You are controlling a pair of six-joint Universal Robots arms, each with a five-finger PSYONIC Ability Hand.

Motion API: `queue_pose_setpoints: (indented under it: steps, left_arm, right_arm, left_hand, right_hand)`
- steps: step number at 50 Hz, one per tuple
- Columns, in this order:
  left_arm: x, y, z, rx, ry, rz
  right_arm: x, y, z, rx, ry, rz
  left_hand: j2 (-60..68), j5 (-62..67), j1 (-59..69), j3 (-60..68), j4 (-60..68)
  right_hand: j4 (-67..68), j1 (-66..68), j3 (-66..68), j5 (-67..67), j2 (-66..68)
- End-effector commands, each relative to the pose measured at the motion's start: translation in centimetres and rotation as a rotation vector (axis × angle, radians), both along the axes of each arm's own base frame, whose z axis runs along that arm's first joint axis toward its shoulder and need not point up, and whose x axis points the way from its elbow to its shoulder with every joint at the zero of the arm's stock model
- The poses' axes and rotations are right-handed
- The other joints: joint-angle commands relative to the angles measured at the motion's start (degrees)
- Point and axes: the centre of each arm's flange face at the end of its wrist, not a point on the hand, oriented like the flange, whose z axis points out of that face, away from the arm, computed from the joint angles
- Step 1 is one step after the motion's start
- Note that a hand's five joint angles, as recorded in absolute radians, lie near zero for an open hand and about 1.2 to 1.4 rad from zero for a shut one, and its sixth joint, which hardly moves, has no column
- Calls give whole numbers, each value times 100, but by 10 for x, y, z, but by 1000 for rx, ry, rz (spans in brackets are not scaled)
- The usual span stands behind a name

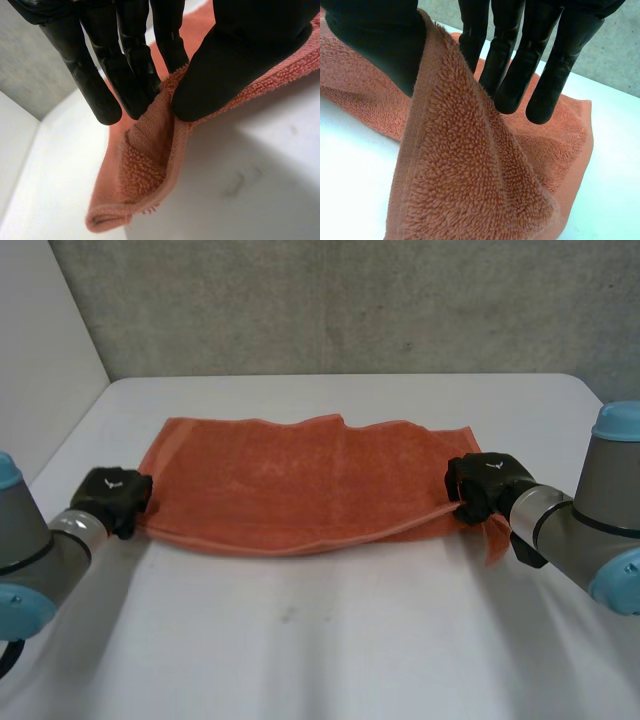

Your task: Fold the laundry

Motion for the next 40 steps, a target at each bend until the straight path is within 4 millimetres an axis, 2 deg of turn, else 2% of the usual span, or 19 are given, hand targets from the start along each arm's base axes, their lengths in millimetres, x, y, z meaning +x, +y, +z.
queue_pose_setpoints:
  steps: [1, 7, 9, 10, 12, 13, 15, 18, 20, 24, 27, 28, 29, 31, 35, 40]
  left_arm:
    - [4, 6, 34, -71, 44, 24]
    - [7, 12, 38, -51, 60, 38]
    - [18, 20, 39, -13, 50, 76]
    - [19, 20, 39, -12, 49, 76]
    - [26, 30, 44, 25, 45, 104]
    - [26, 30, 44, 25, 45, 104]
    - [29, 41, 51, 60, 45, 116]
    - [30, 47, 55, 76, 44, 121]
    - [35, 58, 60, 98, 43, 139]
    - [36, 63, 64, 101, 47, 144]
    - [35, 66, 61, 110, 46, 139]
    - [37, 66, 60, 113, 47, 143]
    - [37, 66, 60, 113, 47, 143]
    - [37, 65, 59, 118, 48, 146]
    - [37, 64, 57, 118, 48, 146]
    - [37, 63, 54, 123, 48, 146]
  right_arm:
    - [-1, -1, 2, -2, -1, -2]
    - [-4, 3, 7, -2, 42, 10]
    - [-7, 15, 11, 28, 134, 59]
    - [-7, 16, 11, 28, 134, 59]
    - [-11, 32, 14, 66, 246, 124]
    - [-11, 32, 14, 66, 247, 124]
    - [-16, 46, 19, 101, 325, 170]
    - [-18, 54, 22, 113, 351, 192]
    - [-23, 66, 24, 137, 397, 212]
    - [-28, 67, 25, 135, 400, 206]
    - [-36, 59, 20, 124, 384, 163]
    - [-40, 56, 17, 113, 380, 145]
    - [-40, 56, 17, 113, 380, 144]
    - [-45, 55, 8, 99, 378, 126]
    - [-50, 55, 1, 101, 379, 108]
    - [-65, 54, -7, 144, 376, 64]
  left_hand:
    - [1127, 1237, 1440, 1153, 1128]
    - [1127, 1237, 1440, 1153, 1128]
    - [1127, 1237, 1440, 1153, 1128]
    - [1127, 1237, 1440, 1153, 1128]
    - [1127, 1237, 1440, 1153, 1128]
    - [1127, 1237, 1440, 1153, 1128]
    - [1127, 1237, 1440, 1153, 1128]
    - [1127, 1237, 1440, 1153, 1128]
    - [1127, 1237, 1440, 1153, 1128]
    - [1127, 1237, 1440, 1153, 1128]
    - [1127, 1237, 1440, 1153, 1128]
    - [1127, 1237, 1440, 1153, 1128]
    - [1127, 1237, 1440, 1153, 1128]
    - [1127, 1237, 1440, 1153, 1128]
    - [1127, 1237, 1440, 1153, 1128]
    - [1127, 1237, 1440, 1153, 1128]
  right_hand:
    - [1170, 2409, 1210, 1304, 1258]
    - [1170, 2409, 1210, 1304, 1258]
    - [1170, 2409, 1210, 1304, 1258]
    - [1170, 2409, 1210, 1304, 1258]
    - [1170, 2409, 1210, 1304, 1258]
    - [1170, 2409, 1210, 1304, 1258]
    - [1170, 2409, 1210, 1304, 1258]
    - [1170, 2409, 1210, 1304, 1258]
    - [1170, 2409, 1210, 1304, 1258]
    - [1170, 2409, 1210, 1304, 1258]
    - [1170, 2409, 1210, 1304, 1258]
    - [194, 1432, 234, 328, 282]
    - [184, 1422, 224, 318, 272]
    - [-722, 516, -683, -589, -635]
    - [-1094, 144, -1055, -961, -1007]
    - [-1094, 144, -1055, -961, -1007]
